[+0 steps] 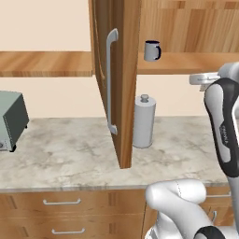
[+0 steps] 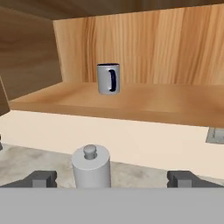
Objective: There is a tray on the dining counter. Grab the cup, mug, and pitcher and place them on the tray. The pitcher may be placed next to the tray if it cannot fit the tray.
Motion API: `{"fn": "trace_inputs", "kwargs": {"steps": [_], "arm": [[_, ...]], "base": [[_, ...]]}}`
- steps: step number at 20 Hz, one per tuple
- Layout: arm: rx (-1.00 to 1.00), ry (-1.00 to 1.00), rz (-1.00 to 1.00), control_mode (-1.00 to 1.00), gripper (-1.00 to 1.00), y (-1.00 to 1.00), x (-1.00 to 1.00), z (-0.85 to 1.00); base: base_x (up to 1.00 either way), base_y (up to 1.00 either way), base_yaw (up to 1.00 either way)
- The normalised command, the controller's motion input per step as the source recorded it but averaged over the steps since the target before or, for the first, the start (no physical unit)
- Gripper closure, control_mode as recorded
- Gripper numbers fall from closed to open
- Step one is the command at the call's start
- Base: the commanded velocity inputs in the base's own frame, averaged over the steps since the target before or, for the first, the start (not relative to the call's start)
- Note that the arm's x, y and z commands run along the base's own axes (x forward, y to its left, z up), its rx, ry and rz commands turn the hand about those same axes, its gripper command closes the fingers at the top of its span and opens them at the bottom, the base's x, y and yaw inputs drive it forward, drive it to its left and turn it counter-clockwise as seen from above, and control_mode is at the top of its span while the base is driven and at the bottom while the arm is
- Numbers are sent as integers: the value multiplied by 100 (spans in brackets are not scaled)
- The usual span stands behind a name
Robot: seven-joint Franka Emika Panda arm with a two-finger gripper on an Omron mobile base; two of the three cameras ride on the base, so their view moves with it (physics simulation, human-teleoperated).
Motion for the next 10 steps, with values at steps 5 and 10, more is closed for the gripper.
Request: {"fn": "trace_inputs", "kwargs": {"steps": [5, 10], "arm": [[0, 4, 1, -100, -100, 7, 0, 35], [-3, 1, 0, -100, -100, 17, 0, 6]], "base": [[0, 0, 0], [0, 0, 0]]}}
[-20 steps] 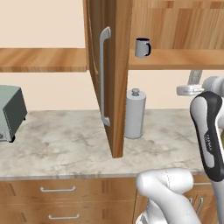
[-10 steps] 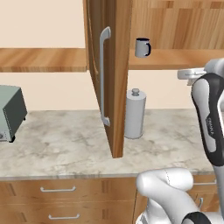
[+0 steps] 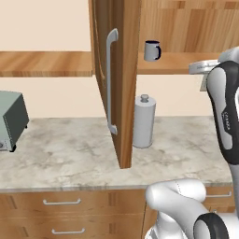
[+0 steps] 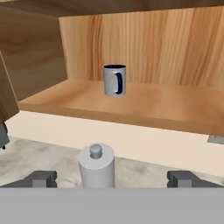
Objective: There is a tray on the dining counter. Grab the cup, mug, and pitcher and place them on the tray. The pitcher may be placed next to the tray if it cannot fit the tray.
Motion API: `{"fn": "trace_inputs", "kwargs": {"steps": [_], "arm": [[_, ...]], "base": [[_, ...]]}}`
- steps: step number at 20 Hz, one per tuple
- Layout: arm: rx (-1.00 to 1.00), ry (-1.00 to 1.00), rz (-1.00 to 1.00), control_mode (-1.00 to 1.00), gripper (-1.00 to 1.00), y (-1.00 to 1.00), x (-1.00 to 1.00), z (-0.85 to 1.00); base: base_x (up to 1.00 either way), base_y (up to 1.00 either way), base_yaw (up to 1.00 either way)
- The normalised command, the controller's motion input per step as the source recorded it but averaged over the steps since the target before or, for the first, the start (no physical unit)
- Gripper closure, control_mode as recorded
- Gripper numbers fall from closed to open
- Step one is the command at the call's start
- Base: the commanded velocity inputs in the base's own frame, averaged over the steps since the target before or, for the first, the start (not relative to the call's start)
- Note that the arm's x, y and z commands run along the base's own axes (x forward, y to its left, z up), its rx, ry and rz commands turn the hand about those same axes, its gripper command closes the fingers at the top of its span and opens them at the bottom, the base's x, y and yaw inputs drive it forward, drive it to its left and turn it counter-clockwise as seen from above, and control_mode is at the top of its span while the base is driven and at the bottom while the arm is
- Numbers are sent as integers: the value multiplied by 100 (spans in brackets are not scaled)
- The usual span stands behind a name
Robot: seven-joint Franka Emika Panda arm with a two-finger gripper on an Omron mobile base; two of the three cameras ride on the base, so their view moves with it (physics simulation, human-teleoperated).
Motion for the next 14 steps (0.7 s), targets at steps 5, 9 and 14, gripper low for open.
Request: {"fn": "trace_inputs", "kwargs": {"steps": [5, 9, 14], "arm": [[-4, 0, 0, -100, -100, 18, 3, 0], [-4, 0, 0, -100, -100, 22, 13, 0], [0, 0, 0, -100, -100, 11, 21, 0]], "base": [[0, 0, 0], [0, 0, 0], [0, 0, 0]]}}
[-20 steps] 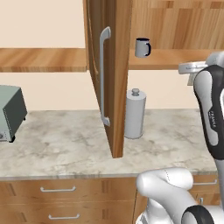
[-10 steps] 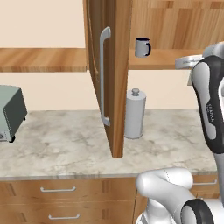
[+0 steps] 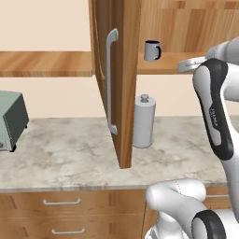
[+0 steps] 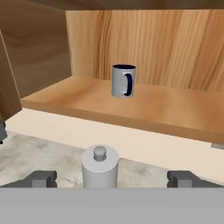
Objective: There is a tray on the dining counter. Grab the cup, mug, and pitcher and place them on the tray. The pitcher may be placed next to the tray if it cannot fit the tray.
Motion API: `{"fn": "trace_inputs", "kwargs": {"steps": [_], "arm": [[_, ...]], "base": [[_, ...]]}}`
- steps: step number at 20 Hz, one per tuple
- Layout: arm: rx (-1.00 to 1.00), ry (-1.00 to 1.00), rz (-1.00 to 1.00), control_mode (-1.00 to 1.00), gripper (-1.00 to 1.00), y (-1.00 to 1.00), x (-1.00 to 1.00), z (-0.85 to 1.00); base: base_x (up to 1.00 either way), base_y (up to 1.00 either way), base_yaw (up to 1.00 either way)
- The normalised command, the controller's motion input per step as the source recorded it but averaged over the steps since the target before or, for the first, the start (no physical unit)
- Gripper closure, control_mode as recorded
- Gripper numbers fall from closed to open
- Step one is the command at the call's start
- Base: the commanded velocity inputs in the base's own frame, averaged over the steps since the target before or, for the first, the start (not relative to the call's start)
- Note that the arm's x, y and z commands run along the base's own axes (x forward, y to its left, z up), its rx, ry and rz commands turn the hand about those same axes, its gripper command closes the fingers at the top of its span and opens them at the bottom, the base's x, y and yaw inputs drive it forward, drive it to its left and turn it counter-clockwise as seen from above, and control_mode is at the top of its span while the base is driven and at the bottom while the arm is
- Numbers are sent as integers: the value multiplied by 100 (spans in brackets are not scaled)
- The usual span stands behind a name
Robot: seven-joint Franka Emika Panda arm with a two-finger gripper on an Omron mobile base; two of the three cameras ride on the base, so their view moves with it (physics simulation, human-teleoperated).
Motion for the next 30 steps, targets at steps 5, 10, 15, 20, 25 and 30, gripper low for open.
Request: {"fn": "trace_inputs", "kwargs": {"steps": [5, 10, 15, 20, 25, 30], "arm": [[0, 0, 0, -100, -100, 0, 23, 0], [0, 0, 1, -100, -100, 0, 17, 0], [0, 0, 1, -100, -100, 0, 29, 0], [0, 0, 0, -100, -100, 0, 39, 0], [0, 0, 0, -100, -100, 0, 34, 0], [0, 0, 0, -100, -100, 0, 29, 0]], "base": [[0, 0, 0], [0, 0, 0], [0, 0, 0], [0, 0, 0], [0, 0, 0], [0, 0, 0]]}}
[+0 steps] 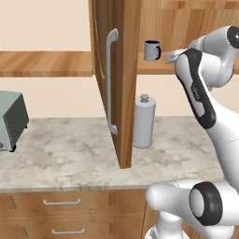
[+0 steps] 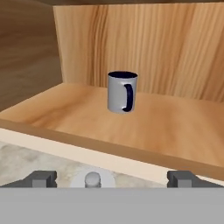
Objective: There is a tray on the dining counter. Grab the cup, mug, and pitcher and place them on the tray. The pitcher may be placed next to the tray if it cannot fit the tray.
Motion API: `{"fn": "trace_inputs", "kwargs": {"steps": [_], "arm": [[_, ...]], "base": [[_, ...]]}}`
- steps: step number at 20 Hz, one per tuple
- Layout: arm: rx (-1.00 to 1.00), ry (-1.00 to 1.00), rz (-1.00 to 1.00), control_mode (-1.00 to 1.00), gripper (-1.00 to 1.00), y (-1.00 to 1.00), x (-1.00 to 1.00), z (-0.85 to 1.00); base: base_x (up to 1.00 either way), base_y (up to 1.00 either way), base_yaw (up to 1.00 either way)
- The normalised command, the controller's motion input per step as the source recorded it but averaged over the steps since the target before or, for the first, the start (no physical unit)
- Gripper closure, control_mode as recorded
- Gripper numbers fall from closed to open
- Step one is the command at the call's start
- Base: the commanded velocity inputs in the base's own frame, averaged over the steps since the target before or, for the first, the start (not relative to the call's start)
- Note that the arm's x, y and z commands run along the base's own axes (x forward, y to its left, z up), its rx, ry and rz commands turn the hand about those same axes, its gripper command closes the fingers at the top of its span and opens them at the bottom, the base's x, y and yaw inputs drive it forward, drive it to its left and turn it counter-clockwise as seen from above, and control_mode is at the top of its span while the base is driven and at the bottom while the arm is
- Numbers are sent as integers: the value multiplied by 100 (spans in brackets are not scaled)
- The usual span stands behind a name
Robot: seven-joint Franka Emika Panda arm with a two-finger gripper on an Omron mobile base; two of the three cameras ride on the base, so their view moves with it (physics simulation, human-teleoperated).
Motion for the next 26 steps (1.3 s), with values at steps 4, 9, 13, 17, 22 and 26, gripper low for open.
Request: {"fn": "trace_inputs", "kwargs": {"steps": [4, 9, 13, 17, 22, 26], "arm": [[0, 0, 0, -100, -100, 0, 25, 0], [0, 0, 0, -100, -100, 0, 26, 0], [0, 0, 1, -100, -100, 0, 29, -3], [0, 0, 1, -100, -100, 0, 32, -7], [0, 0, 2, -100, -100, 0, 34, -10], [0, 0, 4, -100, -100, 0, 29, -10]], "base": [[0, 0, 0], [0, 0, 0], [0, 0, 0], [0, 0, 0], [0, 0, 0], [0, 0, 0]]}}
